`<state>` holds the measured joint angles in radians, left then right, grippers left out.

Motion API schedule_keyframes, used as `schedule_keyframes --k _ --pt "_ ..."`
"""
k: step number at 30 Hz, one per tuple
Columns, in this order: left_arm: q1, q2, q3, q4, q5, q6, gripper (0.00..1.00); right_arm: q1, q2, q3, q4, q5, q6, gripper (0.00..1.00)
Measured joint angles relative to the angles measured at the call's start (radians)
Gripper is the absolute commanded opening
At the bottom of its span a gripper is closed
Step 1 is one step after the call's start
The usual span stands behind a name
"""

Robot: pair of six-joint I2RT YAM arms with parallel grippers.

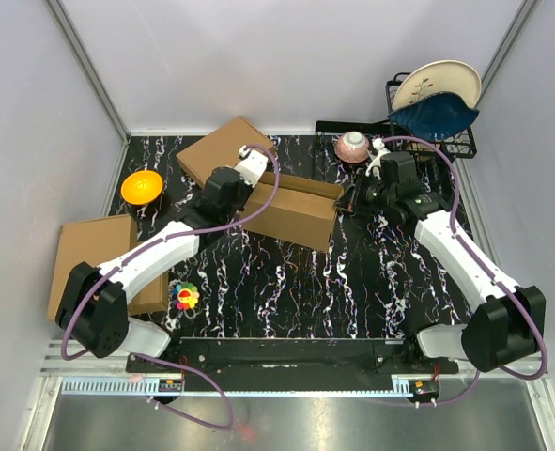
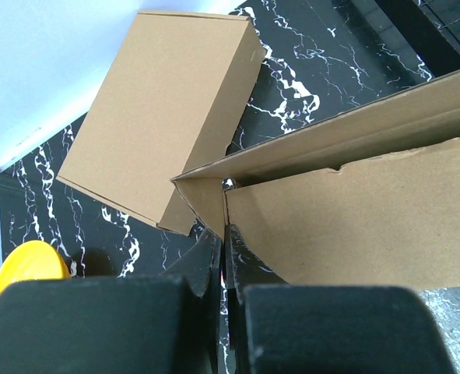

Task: Fold the paper box
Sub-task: Adjust the paper box at the center of the board.

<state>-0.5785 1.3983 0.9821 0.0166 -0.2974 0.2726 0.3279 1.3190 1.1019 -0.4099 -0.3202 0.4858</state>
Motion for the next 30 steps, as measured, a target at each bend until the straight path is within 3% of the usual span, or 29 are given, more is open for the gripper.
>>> schedule_keyframes --k 13,30 --pt "-0.02 0.002 0.007 -0.008 0.021 -0.01 0.0 0.009 0.003 0.074 -0.165 0.098 -0.128 0.0" --pt "-0.018 0.002 0.037 -0.057 0.055 -0.045 0.0 0.027 0.01 0.083 -0.188 0.164 -0.155 0.0"
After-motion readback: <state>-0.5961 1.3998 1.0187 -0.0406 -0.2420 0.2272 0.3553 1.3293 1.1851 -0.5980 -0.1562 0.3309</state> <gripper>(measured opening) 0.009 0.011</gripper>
